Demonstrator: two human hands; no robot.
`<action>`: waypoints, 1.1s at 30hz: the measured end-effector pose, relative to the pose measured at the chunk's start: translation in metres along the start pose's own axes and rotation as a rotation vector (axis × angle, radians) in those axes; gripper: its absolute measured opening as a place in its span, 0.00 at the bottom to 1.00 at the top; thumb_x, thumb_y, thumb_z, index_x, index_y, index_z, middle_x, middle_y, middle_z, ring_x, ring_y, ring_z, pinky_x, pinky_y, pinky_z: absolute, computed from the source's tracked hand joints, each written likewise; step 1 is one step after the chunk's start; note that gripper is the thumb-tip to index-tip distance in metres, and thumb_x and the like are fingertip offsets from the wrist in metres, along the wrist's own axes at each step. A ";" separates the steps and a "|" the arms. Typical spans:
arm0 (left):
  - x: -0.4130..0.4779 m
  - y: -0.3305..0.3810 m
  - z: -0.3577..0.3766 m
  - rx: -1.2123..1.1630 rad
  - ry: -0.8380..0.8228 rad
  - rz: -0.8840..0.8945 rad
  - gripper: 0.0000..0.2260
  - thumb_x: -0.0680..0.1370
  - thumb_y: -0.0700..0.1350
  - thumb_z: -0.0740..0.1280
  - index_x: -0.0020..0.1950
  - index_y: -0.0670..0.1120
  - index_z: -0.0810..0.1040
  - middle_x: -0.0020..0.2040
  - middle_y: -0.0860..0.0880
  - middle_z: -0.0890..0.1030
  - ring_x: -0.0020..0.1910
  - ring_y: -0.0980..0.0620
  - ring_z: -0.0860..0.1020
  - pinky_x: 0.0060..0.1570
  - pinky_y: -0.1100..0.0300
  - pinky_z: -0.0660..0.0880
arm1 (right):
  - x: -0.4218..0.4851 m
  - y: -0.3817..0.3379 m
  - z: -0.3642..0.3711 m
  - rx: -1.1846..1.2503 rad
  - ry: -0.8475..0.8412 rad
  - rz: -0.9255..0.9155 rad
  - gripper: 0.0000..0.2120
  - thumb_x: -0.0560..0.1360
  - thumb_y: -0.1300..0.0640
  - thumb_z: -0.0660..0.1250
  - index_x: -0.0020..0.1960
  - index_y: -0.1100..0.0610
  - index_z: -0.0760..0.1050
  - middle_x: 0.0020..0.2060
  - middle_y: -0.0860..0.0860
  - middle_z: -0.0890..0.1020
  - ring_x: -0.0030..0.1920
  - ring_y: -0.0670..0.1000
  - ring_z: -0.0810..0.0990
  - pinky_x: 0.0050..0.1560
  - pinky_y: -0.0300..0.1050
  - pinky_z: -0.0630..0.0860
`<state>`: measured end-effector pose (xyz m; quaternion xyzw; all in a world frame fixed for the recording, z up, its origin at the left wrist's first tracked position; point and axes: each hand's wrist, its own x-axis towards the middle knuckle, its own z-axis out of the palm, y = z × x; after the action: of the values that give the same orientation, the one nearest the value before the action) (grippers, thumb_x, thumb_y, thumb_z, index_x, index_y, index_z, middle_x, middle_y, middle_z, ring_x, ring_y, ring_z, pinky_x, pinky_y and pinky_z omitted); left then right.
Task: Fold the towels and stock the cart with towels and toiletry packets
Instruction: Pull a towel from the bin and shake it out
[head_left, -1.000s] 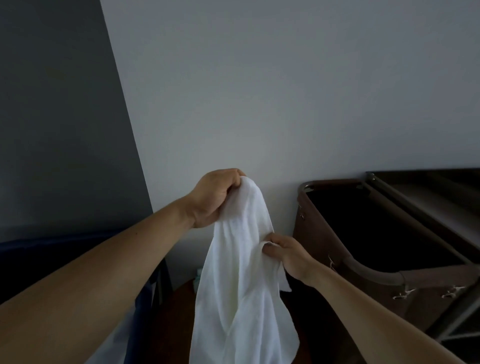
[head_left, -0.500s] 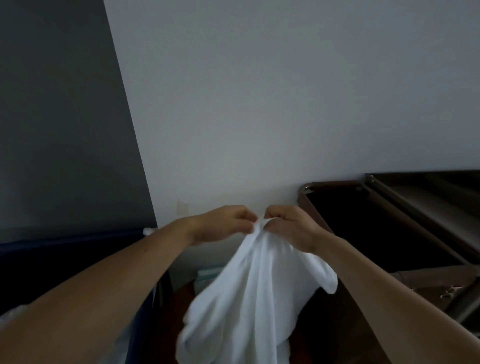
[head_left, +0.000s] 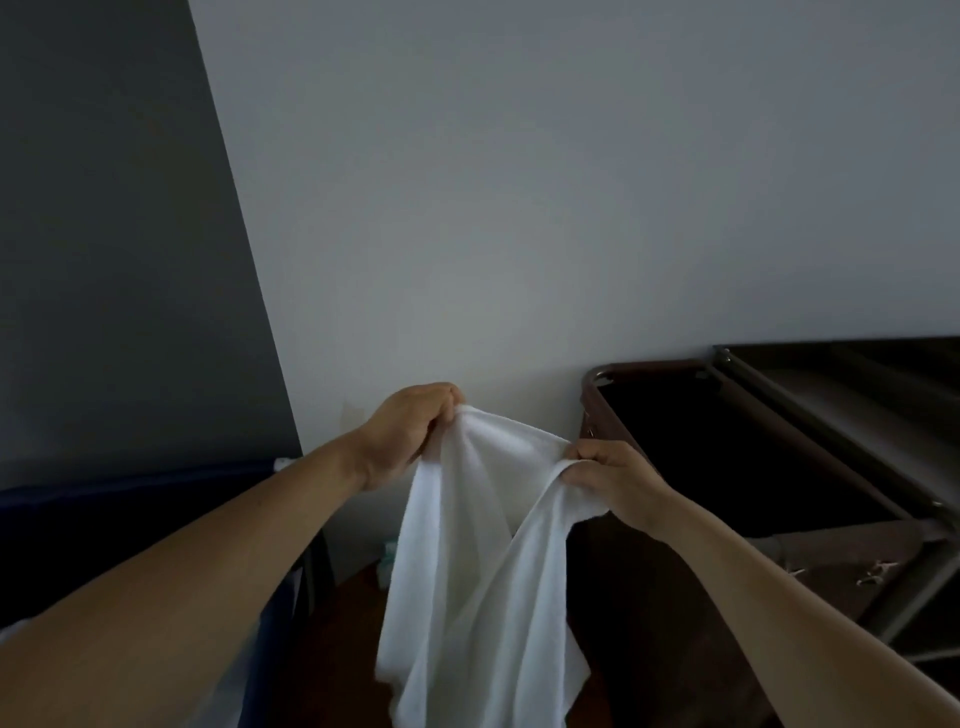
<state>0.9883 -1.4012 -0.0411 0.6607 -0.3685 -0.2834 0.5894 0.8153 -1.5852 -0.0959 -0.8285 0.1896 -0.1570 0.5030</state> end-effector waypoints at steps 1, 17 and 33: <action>-0.002 -0.004 -0.004 -0.011 0.018 -0.022 0.03 0.62 0.43 0.58 0.33 0.45 0.66 0.35 0.44 0.61 0.34 0.49 0.59 0.33 0.54 0.55 | 0.000 -0.001 -0.003 -0.055 0.009 -0.006 0.14 0.75 0.58 0.66 0.32 0.49 0.79 0.28 0.42 0.77 0.30 0.40 0.76 0.34 0.34 0.70; -0.007 -0.015 0.014 0.292 -0.147 -0.015 0.12 0.81 0.35 0.60 0.43 0.47 0.78 0.34 0.54 0.79 0.33 0.56 0.76 0.34 0.65 0.73 | 0.007 -0.054 0.009 -0.248 -0.059 -0.104 0.12 0.77 0.53 0.71 0.35 0.53 0.79 0.31 0.47 0.78 0.34 0.47 0.77 0.38 0.42 0.73; -0.018 -0.010 0.016 -0.177 -0.177 -0.086 0.15 0.75 0.58 0.71 0.44 0.46 0.84 0.45 0.44 0.83 0.45 0.45 0.80 0.45 0.53 0.78 | 0.014 -0.048 0.015 0.335 -0.085 -0.062 0.11 0.72 0.50 0.72 0.42 0.58 0.83 0.42 0.59 0.84 0.45 0.57 0.83 0.50 0.54 0.79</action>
<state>0.9670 -1.3952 -0.0542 0.5937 -0.3638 -0.3970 0.5980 0.8420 -1.5603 -0.0587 -0.7446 0.1135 -0.1667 0.6364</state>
